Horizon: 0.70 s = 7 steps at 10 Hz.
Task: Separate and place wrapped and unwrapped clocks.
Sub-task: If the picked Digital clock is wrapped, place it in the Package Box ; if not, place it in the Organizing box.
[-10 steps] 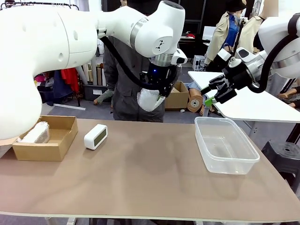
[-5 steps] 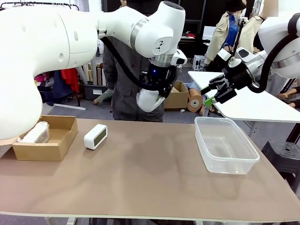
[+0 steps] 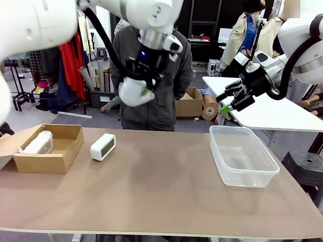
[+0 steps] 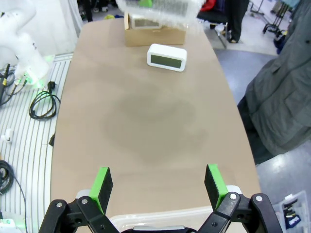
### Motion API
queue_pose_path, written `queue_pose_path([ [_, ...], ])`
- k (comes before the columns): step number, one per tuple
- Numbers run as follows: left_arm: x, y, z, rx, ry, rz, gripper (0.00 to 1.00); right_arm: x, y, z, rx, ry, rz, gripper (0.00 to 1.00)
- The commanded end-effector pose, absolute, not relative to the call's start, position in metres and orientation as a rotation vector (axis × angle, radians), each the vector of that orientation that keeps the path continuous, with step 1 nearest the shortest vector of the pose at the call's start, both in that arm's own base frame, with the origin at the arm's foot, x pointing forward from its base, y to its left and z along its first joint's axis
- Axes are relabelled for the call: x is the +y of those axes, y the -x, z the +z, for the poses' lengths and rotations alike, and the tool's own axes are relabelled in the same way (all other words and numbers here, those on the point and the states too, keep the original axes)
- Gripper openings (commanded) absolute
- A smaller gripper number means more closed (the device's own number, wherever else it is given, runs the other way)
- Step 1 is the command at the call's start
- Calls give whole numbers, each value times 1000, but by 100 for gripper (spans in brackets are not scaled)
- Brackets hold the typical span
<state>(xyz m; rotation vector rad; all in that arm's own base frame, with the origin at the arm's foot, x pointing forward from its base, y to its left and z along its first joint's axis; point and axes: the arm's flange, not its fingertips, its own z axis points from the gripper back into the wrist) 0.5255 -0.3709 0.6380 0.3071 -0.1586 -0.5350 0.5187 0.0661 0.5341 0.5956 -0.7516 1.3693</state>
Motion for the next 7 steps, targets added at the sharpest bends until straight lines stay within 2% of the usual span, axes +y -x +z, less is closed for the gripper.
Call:
queue_pose_path([
  [1, -322, -510, 640, -257, -387, -400, 0, 66, -519, 536, -750, -594, 1373, 100],
  [5, -207, -509, 613, -292, -568, -236, 0, 66, -519, 536, -750, -594, 1373, 100],
  [7, -169, -498, 589, -384, -605, -218, 0, 66, -519, 536, -750, -594, 1373, 100],
])
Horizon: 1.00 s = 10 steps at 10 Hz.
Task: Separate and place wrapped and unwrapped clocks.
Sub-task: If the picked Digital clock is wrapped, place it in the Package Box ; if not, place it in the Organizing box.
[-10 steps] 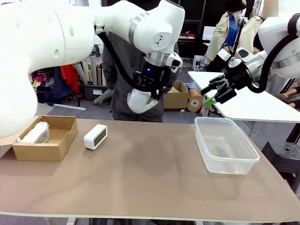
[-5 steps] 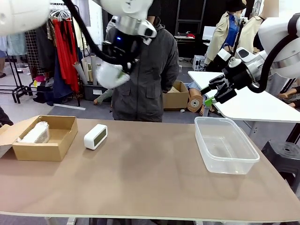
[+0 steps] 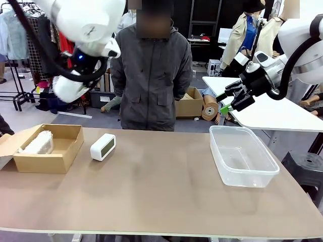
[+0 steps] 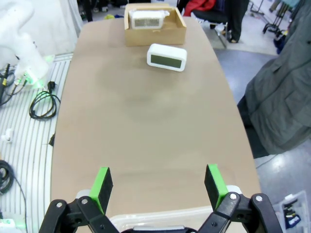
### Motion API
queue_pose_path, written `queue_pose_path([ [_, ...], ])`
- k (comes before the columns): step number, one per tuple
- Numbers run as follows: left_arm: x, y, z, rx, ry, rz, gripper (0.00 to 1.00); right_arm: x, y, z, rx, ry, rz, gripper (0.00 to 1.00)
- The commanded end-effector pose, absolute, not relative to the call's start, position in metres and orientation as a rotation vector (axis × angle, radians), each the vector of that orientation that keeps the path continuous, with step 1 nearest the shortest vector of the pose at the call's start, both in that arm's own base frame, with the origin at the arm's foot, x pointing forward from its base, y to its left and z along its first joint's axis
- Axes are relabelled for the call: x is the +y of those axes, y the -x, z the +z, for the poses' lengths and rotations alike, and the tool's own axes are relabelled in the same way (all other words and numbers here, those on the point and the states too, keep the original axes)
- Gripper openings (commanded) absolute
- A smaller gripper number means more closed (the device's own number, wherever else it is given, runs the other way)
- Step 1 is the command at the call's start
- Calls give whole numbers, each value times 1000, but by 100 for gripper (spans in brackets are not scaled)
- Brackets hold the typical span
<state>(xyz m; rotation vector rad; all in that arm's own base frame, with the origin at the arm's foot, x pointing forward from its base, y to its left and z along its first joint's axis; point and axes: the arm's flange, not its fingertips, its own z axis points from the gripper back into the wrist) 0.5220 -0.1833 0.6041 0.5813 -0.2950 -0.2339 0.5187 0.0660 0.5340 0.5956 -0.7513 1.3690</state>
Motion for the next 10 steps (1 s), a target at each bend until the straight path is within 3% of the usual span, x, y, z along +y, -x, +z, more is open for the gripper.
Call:
queue_pose_path([
  [1, -150, -492, 576, -389, -582, -179, 0, 66, -519, 536, -750, -594, 1373, 100],
  [4, -121, -480, 551, -425, -438, -30, 0, 66, -519, 536, -750, -594, 1373, 100],
  [5, -137, -496, 563, -358, -549, -132, 0, 66, -519, 536, -750, -594, 1373, 100],
  [10, -141, -492, 555, -358, -524, -120, 0, 66, -519, 536, -750, -594, 1373, 100],
])
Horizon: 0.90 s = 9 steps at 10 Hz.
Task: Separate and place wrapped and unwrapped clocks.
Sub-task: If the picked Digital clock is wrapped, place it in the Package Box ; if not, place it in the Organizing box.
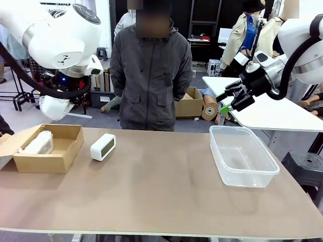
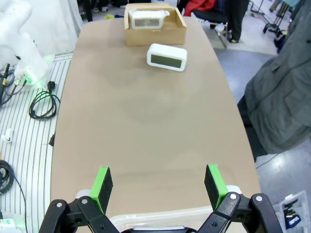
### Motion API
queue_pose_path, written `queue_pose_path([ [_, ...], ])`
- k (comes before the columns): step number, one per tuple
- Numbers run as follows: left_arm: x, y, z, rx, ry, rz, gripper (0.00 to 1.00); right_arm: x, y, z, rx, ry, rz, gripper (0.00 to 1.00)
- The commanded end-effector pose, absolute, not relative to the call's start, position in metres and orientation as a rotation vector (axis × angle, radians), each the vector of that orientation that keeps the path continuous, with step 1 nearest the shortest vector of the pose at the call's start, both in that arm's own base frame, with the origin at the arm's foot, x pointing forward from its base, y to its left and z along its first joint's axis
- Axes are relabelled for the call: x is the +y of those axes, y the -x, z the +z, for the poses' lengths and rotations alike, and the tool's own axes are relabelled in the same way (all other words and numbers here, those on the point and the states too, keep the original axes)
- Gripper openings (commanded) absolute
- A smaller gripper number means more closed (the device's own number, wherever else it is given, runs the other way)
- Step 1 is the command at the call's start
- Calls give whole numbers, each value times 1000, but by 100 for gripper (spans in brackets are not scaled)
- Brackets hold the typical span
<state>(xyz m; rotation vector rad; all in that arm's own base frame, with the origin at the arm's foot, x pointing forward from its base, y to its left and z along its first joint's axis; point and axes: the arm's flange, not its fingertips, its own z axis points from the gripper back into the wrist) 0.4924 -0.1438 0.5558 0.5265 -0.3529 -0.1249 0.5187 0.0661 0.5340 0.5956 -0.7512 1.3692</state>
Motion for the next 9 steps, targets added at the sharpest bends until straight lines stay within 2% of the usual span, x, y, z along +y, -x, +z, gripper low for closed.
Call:
queue_pose_path([
  [1, -145, -499, 546, -357, -560, -86, 0, 66, -519, 536, -750, -594, 1373, 100],
  [3, -134, -514, 501, -224, -428, -101, 0, 66, -519, 536, -750, -594, 1373, 100],
  [5, -120, -518, 477, -259, -396, -70, 0, 66, -519, 536, -750, -594, 1373, 100],
  [6, -114, -517, 472, -327, -387, -14, 0, 66, -519, 536, -750, -594, 1373, 100],
  [9, -79, -529, 455, -320, -305, 4, 0, 66, -519, 536, -750, -594, 1373, 100],
])
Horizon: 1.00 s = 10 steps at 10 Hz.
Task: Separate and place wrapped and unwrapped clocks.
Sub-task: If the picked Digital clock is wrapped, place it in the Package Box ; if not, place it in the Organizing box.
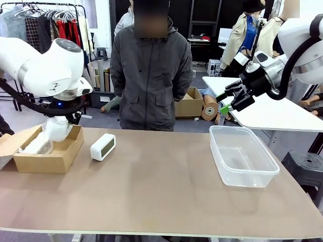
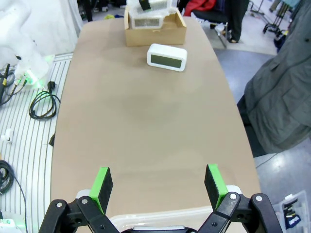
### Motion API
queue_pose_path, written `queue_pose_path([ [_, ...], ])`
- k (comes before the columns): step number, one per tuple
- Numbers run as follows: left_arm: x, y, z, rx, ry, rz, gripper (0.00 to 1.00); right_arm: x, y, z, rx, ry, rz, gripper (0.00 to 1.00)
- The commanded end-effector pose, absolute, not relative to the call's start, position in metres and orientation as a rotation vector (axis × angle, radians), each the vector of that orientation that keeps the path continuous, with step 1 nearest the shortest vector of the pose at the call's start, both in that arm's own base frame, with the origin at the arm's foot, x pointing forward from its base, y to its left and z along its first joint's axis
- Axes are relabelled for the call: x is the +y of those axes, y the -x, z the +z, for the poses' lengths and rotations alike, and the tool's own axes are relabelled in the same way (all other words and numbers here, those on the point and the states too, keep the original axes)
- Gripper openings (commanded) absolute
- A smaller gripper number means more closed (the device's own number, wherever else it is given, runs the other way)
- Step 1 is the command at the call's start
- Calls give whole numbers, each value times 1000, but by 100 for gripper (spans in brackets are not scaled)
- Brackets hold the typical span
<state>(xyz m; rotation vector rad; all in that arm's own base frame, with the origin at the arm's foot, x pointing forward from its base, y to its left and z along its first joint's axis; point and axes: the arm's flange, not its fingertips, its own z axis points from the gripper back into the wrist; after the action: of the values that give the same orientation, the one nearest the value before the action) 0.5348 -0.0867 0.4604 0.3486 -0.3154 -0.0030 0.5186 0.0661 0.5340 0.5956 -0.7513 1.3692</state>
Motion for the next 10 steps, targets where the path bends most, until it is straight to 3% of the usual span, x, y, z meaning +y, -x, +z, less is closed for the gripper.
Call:
queue_pose_path([
  [1, -68, -533, 452, -298, -273, 18, 0, 66, -519, 536, -750, -594, 1373, 100],
  [10, -28, -561, 391, -211, -137, 3, 0, 66, -519, 536, -750, -594, 1373, 100],
])
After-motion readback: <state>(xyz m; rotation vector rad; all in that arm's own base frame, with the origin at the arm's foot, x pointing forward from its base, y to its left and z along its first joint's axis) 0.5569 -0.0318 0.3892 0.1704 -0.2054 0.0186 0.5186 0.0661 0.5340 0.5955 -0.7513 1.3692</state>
